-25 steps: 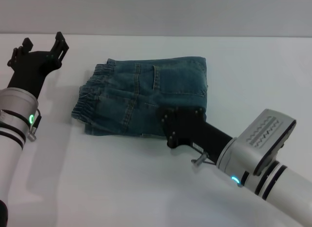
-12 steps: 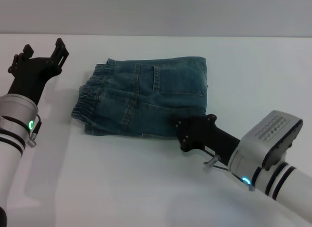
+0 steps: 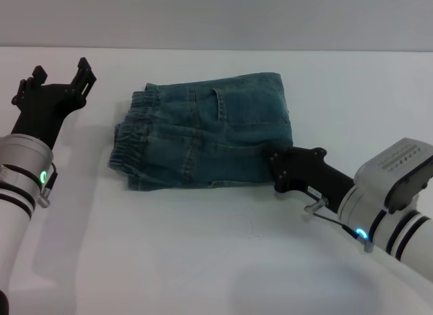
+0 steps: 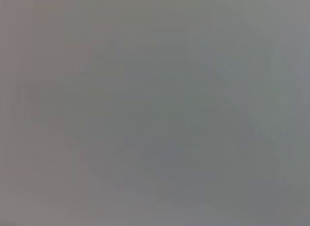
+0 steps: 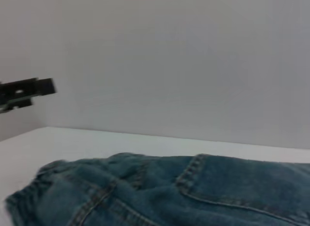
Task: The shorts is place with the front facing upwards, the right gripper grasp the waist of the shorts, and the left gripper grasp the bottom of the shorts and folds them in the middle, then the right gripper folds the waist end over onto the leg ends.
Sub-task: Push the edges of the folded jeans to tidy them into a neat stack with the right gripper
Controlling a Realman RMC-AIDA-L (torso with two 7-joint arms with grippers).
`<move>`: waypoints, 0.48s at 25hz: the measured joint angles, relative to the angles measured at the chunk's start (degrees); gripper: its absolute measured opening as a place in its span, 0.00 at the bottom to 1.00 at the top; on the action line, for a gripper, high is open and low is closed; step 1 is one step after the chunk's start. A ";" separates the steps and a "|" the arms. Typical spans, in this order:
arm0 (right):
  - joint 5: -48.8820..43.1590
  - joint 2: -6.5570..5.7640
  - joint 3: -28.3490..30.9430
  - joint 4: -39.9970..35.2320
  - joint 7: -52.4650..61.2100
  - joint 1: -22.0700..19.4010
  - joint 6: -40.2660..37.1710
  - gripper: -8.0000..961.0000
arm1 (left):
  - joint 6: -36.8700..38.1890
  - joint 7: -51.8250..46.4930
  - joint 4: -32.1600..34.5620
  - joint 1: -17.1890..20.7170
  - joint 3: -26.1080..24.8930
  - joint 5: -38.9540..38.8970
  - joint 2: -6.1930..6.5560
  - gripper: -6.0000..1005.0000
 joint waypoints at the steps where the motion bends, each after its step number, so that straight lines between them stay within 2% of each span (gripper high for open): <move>1: 0.00 0.00 0.28 0.48 0.44 0.22 0.02 0.04 | 0.01 0.00 -0.07 -0.06 0.02 0.39 0.00 0.83; 7: -0.18 -0.16 1.95 1.50 0.88 0.14 -1.90 0.04 | 0.47 0.00 -0.21 0.15 -0.09 1.72 0.03 0.83; 10: -1.31 -0.05 2.45 -0.14 -2.17 -4.31 -11.30 0.05 | 2.51 0.00 -1.01 0.39 -0.06 2.90 0.08 0.83; 12: -1.03 0.20 4.77 -1.18 -6.93 -7.48 -15.79 0.05 | 3.93 0.00 -1.70 0.42 0.10 3.66 0.06 0.83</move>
